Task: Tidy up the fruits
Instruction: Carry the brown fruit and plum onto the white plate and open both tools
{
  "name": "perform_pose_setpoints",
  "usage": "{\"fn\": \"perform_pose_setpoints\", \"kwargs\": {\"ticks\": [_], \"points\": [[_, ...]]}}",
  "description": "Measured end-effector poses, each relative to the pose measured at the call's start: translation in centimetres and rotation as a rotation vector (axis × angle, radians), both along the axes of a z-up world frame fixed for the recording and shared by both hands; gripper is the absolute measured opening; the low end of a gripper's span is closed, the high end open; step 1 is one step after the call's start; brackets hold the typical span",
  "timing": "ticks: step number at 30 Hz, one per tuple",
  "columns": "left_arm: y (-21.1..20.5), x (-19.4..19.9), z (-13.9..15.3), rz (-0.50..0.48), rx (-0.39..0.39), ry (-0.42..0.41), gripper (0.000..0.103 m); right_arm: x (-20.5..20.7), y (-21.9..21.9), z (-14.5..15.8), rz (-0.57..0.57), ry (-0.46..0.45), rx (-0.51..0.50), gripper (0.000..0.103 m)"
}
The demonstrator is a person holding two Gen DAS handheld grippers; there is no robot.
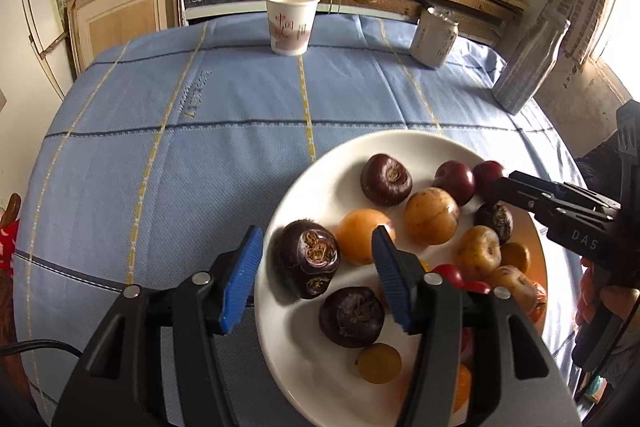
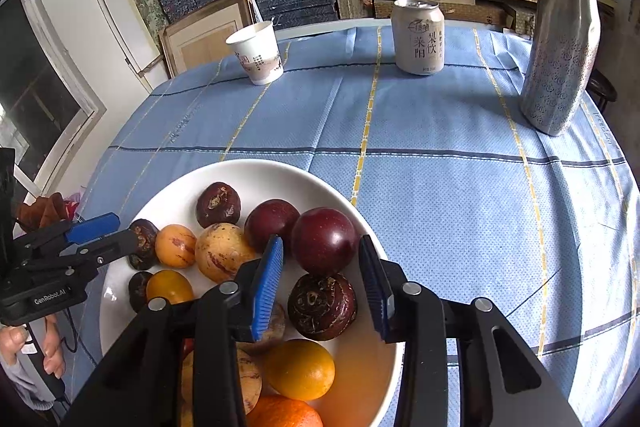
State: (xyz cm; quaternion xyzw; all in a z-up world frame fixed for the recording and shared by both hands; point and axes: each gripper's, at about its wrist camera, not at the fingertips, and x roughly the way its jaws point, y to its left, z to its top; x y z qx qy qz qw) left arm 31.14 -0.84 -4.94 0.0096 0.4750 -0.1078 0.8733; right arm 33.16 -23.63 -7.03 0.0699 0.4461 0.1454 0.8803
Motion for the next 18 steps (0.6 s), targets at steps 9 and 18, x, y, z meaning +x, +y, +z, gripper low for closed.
{"fn": "perform_pose_setpoints", "kwargs": {"ticks": [9,18], "points": [[-0.1,-1.8,2.2,0.002,0.006,-0.032,0.056,-2.4,-0.1,3.4,0.006,-0.058,0.004,0.04],[0.2,-5.4,3.9,0.002,0.032,-0.056,0.061,-6.8,-0.2,6.5,0.018,-0.102,0.014,0.046]]}}
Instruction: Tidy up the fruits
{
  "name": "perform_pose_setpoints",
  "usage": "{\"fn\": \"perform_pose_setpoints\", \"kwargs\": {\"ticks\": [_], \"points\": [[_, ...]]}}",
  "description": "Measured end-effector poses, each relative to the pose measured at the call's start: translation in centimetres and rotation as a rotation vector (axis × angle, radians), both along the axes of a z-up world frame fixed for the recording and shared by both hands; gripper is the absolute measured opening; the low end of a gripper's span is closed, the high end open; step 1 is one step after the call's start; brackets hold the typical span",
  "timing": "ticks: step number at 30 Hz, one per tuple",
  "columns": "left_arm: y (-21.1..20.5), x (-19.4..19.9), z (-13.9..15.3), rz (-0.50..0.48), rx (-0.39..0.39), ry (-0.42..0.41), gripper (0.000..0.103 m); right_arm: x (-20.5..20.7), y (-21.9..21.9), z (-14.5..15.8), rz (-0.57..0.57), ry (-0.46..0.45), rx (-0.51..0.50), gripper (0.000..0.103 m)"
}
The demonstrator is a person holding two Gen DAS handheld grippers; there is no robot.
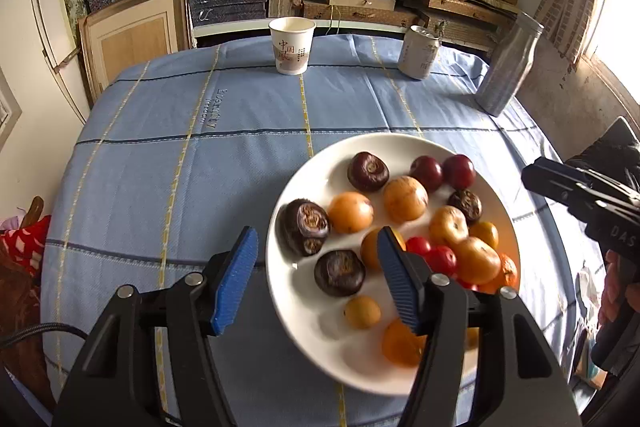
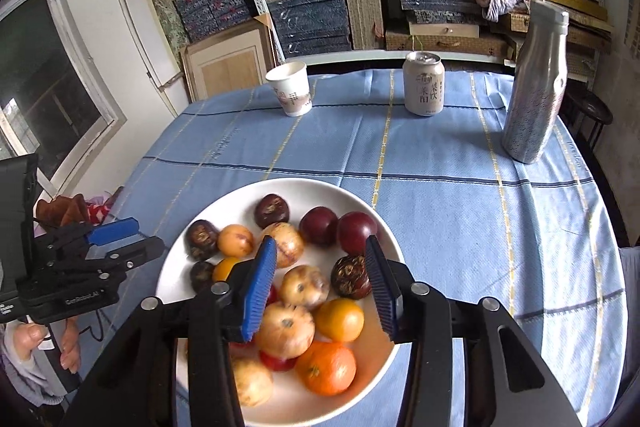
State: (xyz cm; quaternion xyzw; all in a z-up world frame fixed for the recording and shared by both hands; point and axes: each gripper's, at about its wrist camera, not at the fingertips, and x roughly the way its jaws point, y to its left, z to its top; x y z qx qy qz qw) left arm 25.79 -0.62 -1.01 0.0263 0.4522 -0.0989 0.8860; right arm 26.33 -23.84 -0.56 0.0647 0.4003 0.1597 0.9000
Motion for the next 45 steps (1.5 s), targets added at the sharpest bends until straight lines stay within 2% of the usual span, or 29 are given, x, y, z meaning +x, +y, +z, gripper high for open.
{"fn": "perform_pose_setpoints", "kwargs": {"ticks": [8,16,22,26,32,37,41,45], "points": [[0.2,-3.7,0.9,-0.001,0.009,-0.008,0.064,-4.8,-0.2,1.7,0.002,-0.018,0.015,0.047],[0.1,-7.7,0.6,-0.009,0.009,0.006,0.072,-10.0,-0.1,1.1,-0.002,0.011,0.013,0.052],[0.2,-11.0,0.0,-0.004,0.017,0.027,0.082,-13.7,0.5,-0.1,0.011,0.057,0.009,0.056],[0.2,-12.7,0.1,0.011,0.017,0.032,0.098,-16.0,0.9,-0.8,0.02,0.08,-0.005,0.062],[0.3,-13.4,0.7,0.037,0.022,0.028,0.098,-17.7,0.7,-0.7,0.02,0.082,-0.013,0.063],[0.0,-13.5,1.1,0.017,-0.032,0.044,0.098,-18.1,0.2,-0.1,0.015,0.066,-0.019,0.065],[-1.0,-13.7,1.3,0.01,0.006,0.027,0.098,-18.2,-0.4,0.2,0.006,0.059,-0.019,0.065],[-1.7,-13.7,1.2,-0.03,-0.044,0.067,0.098,-18.3,-1.0,0.4,-0.006,0.056,-0.014,0.066]]}}
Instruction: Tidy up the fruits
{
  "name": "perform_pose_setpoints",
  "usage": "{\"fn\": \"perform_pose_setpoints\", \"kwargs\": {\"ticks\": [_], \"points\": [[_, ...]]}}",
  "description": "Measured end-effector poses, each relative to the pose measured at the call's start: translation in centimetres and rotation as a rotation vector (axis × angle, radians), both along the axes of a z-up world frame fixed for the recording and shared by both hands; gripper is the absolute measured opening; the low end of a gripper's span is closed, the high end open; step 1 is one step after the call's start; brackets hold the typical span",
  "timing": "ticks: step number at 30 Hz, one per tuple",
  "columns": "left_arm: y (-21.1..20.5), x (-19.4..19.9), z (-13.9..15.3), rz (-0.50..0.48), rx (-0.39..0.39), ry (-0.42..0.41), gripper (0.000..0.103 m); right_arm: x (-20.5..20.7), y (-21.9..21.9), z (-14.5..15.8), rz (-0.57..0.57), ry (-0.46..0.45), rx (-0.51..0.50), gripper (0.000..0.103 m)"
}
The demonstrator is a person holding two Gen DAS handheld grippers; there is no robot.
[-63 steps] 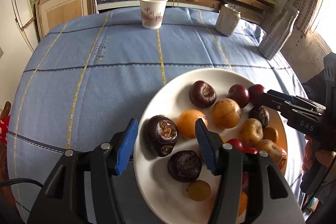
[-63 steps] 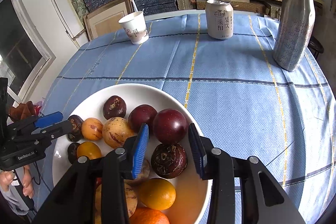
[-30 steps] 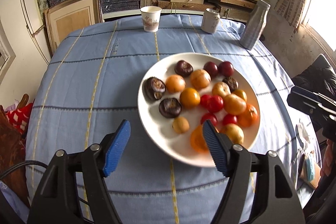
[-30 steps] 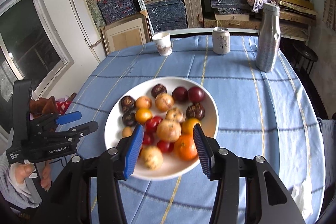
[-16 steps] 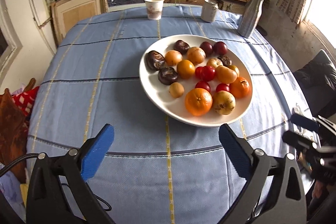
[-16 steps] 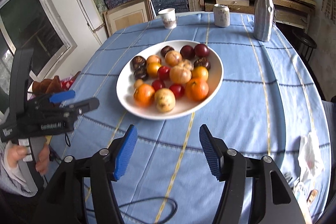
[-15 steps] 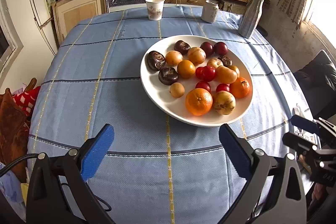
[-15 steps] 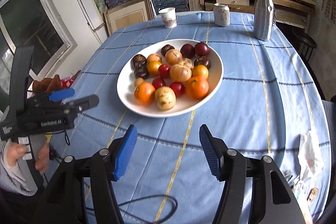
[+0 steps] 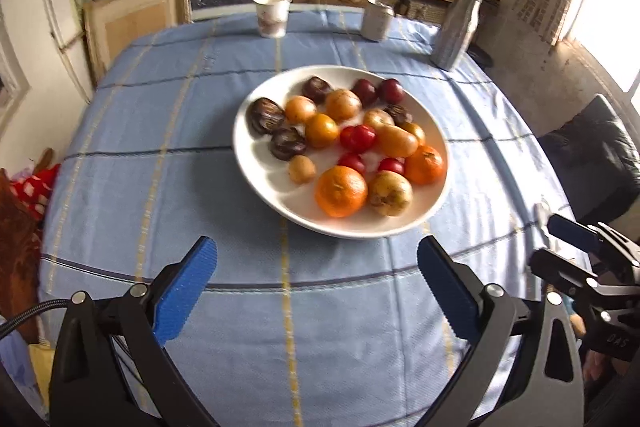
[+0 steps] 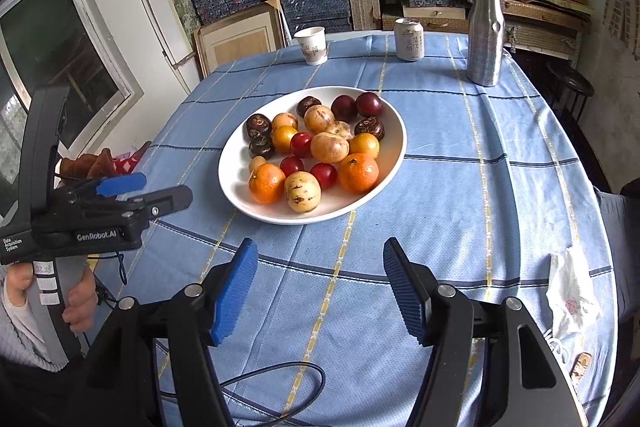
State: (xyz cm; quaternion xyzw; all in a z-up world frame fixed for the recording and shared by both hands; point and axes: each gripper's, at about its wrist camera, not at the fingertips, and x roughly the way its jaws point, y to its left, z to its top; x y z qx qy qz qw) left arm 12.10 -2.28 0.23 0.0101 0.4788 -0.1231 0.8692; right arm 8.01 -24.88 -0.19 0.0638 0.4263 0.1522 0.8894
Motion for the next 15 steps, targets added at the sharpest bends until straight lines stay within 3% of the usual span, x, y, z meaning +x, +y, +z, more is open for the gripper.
{"fn": "perform_pose_setpoints", "kwargs": {"ticks": [2,5,15], "points": [[-0.4,-0.1,0.0,-0.017,-0.019,0.008,0.098,0.0,-0.3,0.0,-0.001,0.0,0.0,0.067],[-1.2,-0.2,0.0,0.0,0.048,-0.008,0.098,-0.1,-0.6,0.0,-0.003,0.002,0.0,0.067],[-1.9,-0.6,0.4,0.038,0.093,-0.059,0.098,0.1,-1.7,0.2,-0.02,-0.01,0.003,0.068]]}}
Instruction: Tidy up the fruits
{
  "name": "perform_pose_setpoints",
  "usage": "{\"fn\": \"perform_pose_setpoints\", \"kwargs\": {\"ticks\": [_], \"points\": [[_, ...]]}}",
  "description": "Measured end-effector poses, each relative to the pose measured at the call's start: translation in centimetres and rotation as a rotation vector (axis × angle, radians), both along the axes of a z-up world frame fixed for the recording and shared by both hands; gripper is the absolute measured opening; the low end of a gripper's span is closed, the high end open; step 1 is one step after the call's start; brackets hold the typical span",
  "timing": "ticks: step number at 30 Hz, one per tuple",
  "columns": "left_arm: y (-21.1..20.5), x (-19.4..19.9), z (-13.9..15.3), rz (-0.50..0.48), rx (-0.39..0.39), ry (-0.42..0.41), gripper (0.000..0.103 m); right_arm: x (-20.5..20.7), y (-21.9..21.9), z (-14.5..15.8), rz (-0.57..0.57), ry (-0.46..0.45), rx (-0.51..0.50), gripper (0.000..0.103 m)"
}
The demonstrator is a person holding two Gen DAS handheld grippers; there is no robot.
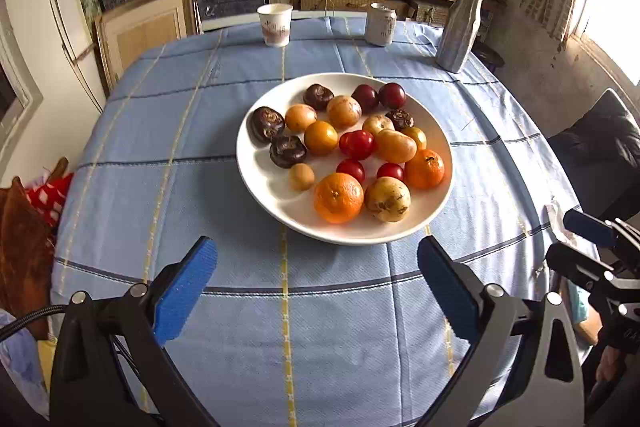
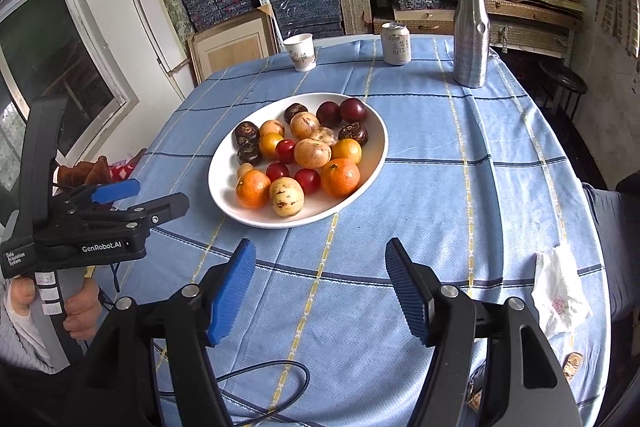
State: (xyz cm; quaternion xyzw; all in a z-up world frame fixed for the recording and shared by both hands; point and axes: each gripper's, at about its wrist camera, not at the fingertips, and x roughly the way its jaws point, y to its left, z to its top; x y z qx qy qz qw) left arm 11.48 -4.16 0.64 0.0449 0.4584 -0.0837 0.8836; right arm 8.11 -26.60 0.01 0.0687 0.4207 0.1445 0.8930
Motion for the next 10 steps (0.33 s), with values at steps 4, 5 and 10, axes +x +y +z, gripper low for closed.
{"fn": "perform_pose_setpoints", "kwargs": {"ticks": [4,5,10], "points": [[0.14,0.41,-0.22,-0.004,-0.03,0.038,0.098,0.13,0.12,0.1,0.007,-0.005,0.0,0.068],[0.28,0.47,-0.32,0.005,-0.036,0.044,0.098,0.17,0.17,0.1,0.009,-0.005,0.0,0.068],[0.36,0.53,-0.51,0.011,-0.024,0.043,0.098,0.41,0.4,0.19,0.015,-0.009,-0.003,0.068]]}}
